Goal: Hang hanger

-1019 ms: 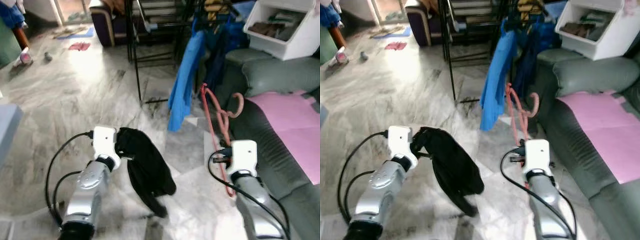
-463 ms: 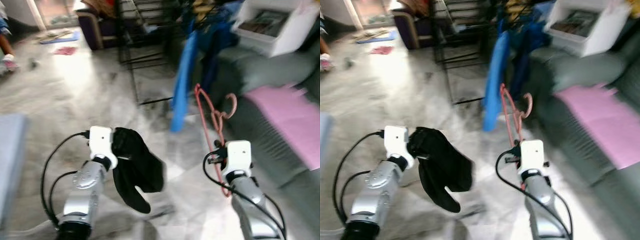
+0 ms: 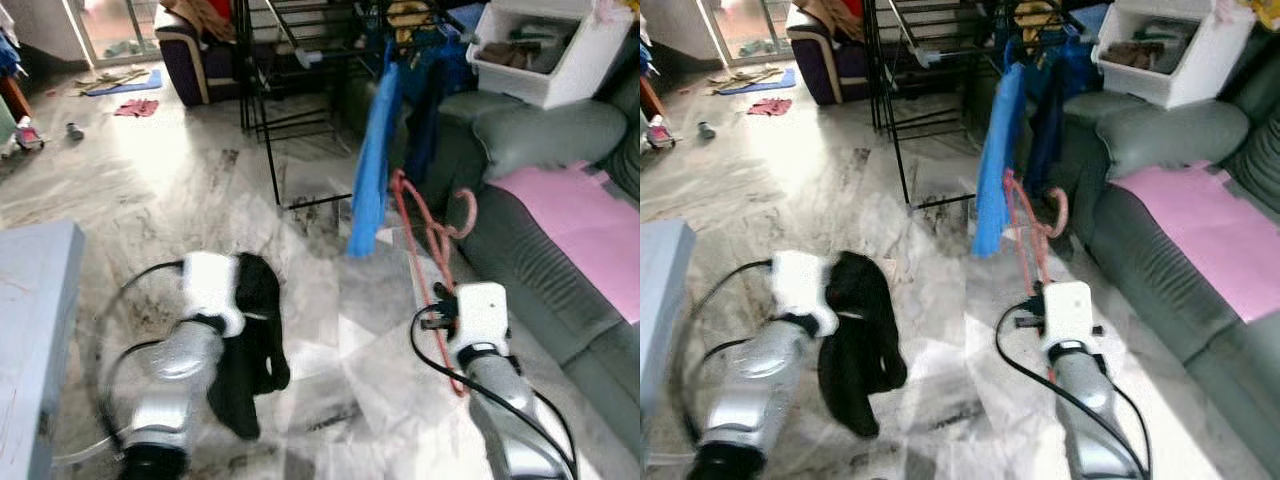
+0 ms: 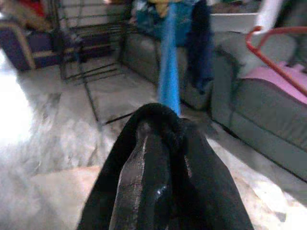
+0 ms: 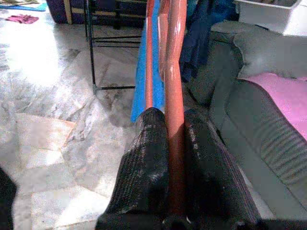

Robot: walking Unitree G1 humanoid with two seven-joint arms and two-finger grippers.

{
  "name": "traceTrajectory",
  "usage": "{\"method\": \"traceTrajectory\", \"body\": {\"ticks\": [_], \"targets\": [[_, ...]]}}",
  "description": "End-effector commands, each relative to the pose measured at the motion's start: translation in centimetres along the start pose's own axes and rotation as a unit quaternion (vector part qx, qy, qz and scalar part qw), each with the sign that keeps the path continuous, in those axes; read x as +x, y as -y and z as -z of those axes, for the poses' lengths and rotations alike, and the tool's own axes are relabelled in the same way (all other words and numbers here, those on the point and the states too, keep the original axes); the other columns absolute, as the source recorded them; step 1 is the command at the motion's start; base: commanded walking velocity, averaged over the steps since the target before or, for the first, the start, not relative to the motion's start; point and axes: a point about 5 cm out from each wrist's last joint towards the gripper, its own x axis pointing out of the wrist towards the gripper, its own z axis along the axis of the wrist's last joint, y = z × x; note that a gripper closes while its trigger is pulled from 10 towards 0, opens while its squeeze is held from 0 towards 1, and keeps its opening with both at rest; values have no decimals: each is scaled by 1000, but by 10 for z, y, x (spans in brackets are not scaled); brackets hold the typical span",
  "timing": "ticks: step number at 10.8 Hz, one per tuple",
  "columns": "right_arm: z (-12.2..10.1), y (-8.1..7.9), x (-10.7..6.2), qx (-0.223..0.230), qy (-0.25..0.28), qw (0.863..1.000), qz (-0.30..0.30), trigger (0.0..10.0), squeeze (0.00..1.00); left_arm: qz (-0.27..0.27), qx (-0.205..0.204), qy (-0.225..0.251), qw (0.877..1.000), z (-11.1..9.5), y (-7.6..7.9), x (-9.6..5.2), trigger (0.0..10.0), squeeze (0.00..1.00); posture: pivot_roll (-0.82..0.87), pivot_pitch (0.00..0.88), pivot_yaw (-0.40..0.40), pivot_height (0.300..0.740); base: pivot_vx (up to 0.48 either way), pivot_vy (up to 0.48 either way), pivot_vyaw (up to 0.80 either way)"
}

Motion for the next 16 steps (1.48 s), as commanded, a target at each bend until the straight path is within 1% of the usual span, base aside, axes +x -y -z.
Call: {"method": "traceTrajectory", "body": {"ticks": [1,3,5,7,11,12,16], "targets": [[-2,2,1,-2,3,1000,-2,10000,0,8,24,34,999,-17,-3,5,10000,0,-43,34,19,740,0,0,0],[-3,3,3,-3,2,1000,-3,10000,0,4,20,36,999,-20,-5,9,10000,0,-44,31,21,740,0,0,0],[-2,1,2,-2,0,1000,-5,10000,0,6,19,31,999,-17,-3,8,10000,0,-44,30,23,740,0,0,0],[-1,-1,2,-2,-1,1000,-7,10000,0,6,12,28,1000,-15,-1,7,10000,0,-44,35,23,740,0,-349,0],[-1,-2,2,-2,-3,1000,-6,10000,0,3,13,20,1000,-12,-2,6,10000,0,-43,41,23,740,0,-381,0],[0,-3,1,-2,-5,1000,-8,10000,0,-4,2,26,1000,-12,-2,6,10000,0,-45,42,23,740,0,0,0],[0,-3,1,-3,-7,1000,-9,10000,0,-12,9,24,1000,-12,-3,7,10000,0,-45,42,22,740,0,0,0]]}}
